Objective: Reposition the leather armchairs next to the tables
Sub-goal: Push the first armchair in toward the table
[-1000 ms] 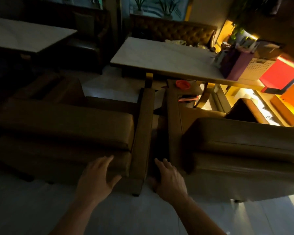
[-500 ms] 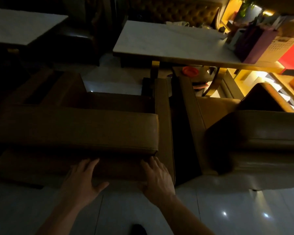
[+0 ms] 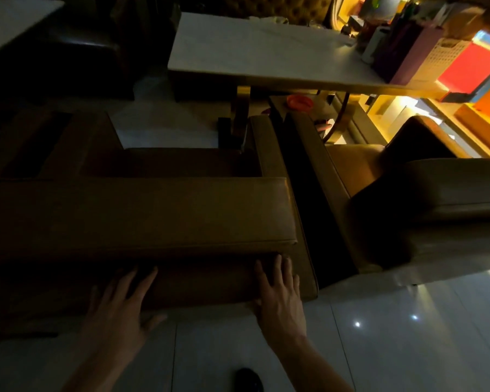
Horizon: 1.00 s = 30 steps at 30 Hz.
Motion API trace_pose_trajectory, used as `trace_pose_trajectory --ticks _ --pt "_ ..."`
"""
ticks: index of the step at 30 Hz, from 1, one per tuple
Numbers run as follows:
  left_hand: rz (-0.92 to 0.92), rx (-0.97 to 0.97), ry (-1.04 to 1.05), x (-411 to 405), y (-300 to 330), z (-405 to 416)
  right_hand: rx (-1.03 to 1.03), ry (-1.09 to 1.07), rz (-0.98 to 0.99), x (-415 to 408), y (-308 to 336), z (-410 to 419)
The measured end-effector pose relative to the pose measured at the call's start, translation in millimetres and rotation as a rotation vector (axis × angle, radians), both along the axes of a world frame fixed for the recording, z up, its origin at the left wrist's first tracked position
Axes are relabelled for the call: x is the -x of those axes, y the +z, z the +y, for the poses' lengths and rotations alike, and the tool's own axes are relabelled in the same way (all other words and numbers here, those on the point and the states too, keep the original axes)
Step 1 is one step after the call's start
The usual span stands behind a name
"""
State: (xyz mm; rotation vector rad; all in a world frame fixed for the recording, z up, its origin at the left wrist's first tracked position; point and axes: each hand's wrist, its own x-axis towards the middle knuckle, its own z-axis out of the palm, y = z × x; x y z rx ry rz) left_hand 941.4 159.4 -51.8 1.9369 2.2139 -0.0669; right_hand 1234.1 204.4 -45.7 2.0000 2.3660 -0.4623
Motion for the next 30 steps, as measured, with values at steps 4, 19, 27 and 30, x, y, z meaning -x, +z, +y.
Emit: trace_pose_trajectory --ticks 4,19,27,30 --pt "-0.013 -0.043 0.002 1 1 6 -0.009 -0.012 0.002 1 -4 3" --pt "0.002 -0.227 -0.068 -2 -14 7 -0.047 0.012 -0.036 -1 -13 11" --pt "-0.014 -0.21 -0.044 -12 -15 28 -0.059 0.006 -0.021 -9 -12 39" --pt "-0.023 -0.199 -0.03 -21 -13 48 -0.064 -0.002 -0.008 -13 -8 62"
